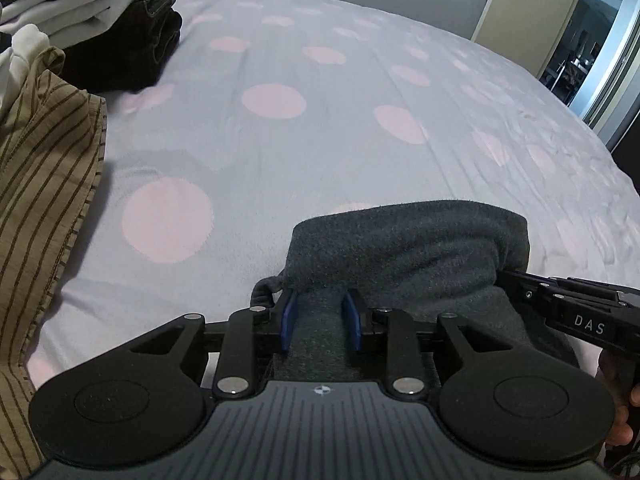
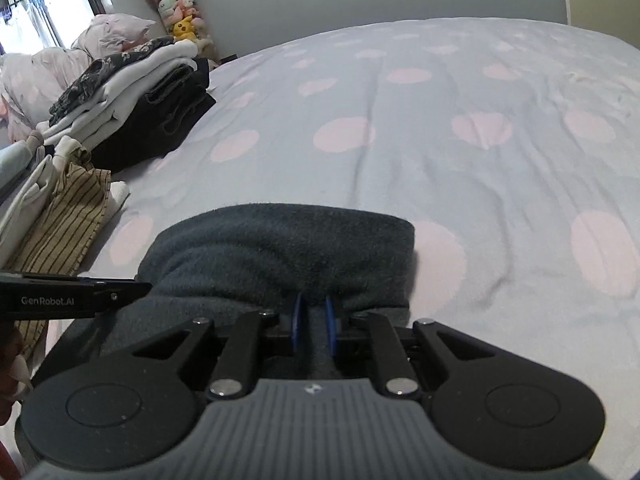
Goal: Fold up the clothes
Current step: 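Grasp the folded grey bundle with the left gripper while the right gripper grasps its other side, then lift the grey bundle with both grippers and lower it onto the clothes stack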
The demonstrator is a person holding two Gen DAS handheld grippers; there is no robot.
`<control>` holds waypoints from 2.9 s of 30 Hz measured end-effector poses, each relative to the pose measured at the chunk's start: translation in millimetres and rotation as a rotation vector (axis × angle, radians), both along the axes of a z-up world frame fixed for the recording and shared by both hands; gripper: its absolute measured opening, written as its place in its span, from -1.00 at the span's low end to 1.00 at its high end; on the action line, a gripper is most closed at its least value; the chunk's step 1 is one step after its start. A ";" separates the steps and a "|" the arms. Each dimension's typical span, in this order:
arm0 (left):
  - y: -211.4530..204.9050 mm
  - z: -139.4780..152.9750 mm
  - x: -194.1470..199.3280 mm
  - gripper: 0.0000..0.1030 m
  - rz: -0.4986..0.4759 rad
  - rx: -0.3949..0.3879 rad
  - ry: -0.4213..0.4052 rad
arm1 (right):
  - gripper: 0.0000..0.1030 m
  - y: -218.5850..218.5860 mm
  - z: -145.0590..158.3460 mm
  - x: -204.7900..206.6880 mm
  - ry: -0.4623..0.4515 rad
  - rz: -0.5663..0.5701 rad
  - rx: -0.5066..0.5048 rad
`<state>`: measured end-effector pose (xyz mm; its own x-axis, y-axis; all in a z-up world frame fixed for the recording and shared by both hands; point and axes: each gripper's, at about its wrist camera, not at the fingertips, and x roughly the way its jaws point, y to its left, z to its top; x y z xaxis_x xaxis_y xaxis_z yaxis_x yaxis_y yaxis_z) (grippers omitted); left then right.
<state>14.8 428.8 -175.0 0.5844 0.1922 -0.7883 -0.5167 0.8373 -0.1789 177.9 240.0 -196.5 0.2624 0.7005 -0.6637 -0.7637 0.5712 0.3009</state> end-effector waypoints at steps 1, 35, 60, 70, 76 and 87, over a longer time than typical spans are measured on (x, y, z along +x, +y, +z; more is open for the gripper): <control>-1.1 1.0 -1.3 -0.37 -0.002 0.005 -0.007 | -0.72 -0.3 0.9 0.6 0.007 -0.001 0.003; 44.7 -27.2 -27.1 0.07 0.167 -0.367 -0.123 | -0.21 -32.7 -21.7 36.8 0.379 -0.134 0.172; -10.1 116.1 -102.6 -0.44 0.167 -0.098 -0.489 | -0.59 -79.8 146.6 -48.7 0.067 -0.022 0.366; 30.5 267.5 -202.1 -0.44 0.253 0.117 -0.593 | -0.59 -17.9 263.0 -115.7 -0.022 0.177 0.473; 64.1 331.3 -266.7 -0.44 0.343 0.286 -0.529 | -0.59 46.1 304.0 -163.5 0.001 0.299 0.515; 132.1 324.1 -299.7 -0.44 0.428 0.336 -0.372 | -0.59 157.9 319.2 -225.1 0.068 0.445 0.481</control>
